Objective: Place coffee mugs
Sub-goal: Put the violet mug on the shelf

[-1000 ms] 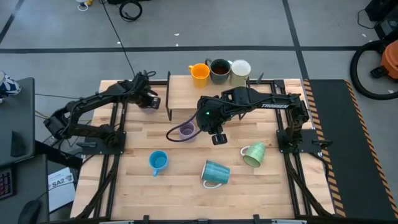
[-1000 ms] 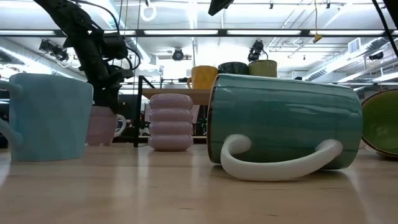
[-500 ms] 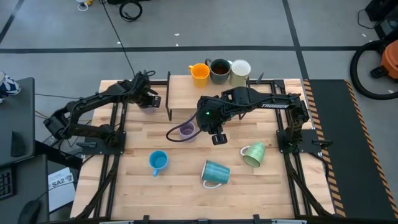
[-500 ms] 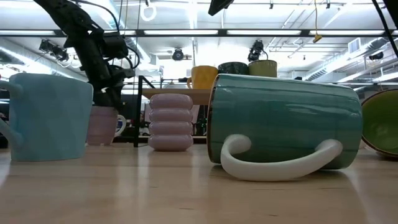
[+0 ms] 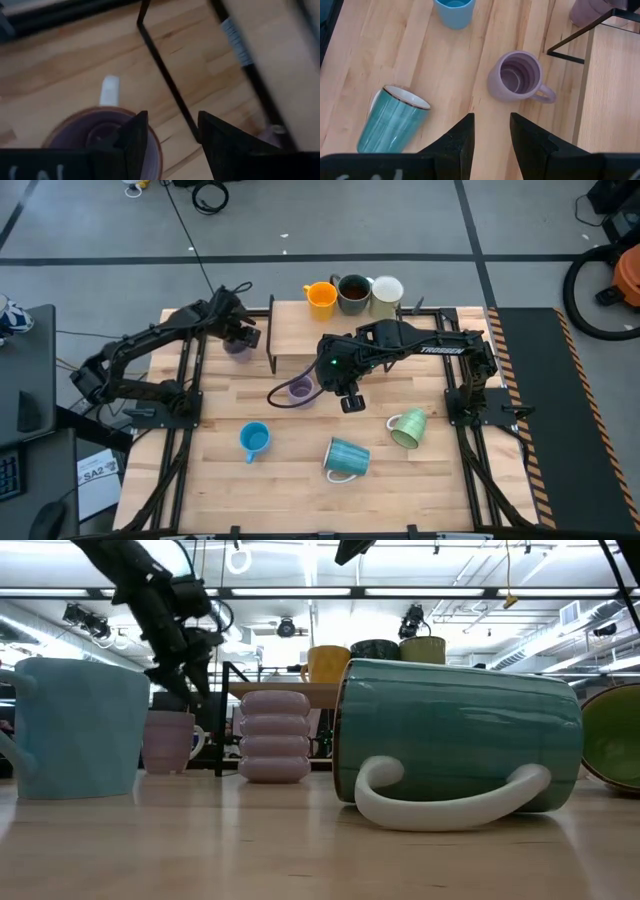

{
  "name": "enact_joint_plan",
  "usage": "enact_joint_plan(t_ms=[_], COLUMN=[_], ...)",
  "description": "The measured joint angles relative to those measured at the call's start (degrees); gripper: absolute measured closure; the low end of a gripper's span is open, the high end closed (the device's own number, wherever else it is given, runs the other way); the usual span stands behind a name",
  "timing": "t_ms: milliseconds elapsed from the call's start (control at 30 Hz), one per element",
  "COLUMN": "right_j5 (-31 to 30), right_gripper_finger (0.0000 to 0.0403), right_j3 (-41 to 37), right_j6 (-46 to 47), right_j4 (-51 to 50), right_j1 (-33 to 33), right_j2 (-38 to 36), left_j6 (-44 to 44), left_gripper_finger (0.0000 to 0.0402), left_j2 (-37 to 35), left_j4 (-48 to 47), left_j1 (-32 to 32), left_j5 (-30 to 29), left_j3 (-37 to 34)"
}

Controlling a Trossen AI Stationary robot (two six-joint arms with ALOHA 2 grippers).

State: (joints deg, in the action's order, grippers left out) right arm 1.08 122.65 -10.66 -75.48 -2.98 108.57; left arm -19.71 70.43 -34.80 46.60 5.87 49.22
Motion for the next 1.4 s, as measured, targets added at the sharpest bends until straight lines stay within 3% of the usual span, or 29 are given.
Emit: enact_joint_plan(t_ms=[200, 433, 633, 1000, 1400], right_j5=[0.0, 0.0, 0.0, 0.0, 0.0], right_gripper_finger=[0.0273, 0.0272, 0.0272, 0.0273, 0.0272], right_j3=[0.0, 0.0, 0.0, 0.0, 0.0], right_j6=[0.0, 0.0, 0.2, 0.5, 0.5], right_j4=[0.0, 0.0, 0.0, 0.0, 0.1], right_j1=[0.0, 0.0, 0.0, 0.0, 0.0], right_j2=[0.0, 0.0, 0.0, 0.0, 0.0], left_j6=[9.0, 35.0, 53.6, 65.4, 70.4], left_gripper_finger=[0.0221, 0.0221, 0.0221, 0.0221, 0.0221], left_j2=[0.0, 0.0, 0.0, 0.0, 0.0], left_j4=[-8.6, -25.4, -33.8, -32.5, -21.0], left_j1=[0.0, -0.4, -0.6, -0.8, -3.5], left_j5=[0.0, 0.0, -2.8, -8.5, -12.5], left_j3=[8.1, 16.1, 15.0, 7.9, 1.2])
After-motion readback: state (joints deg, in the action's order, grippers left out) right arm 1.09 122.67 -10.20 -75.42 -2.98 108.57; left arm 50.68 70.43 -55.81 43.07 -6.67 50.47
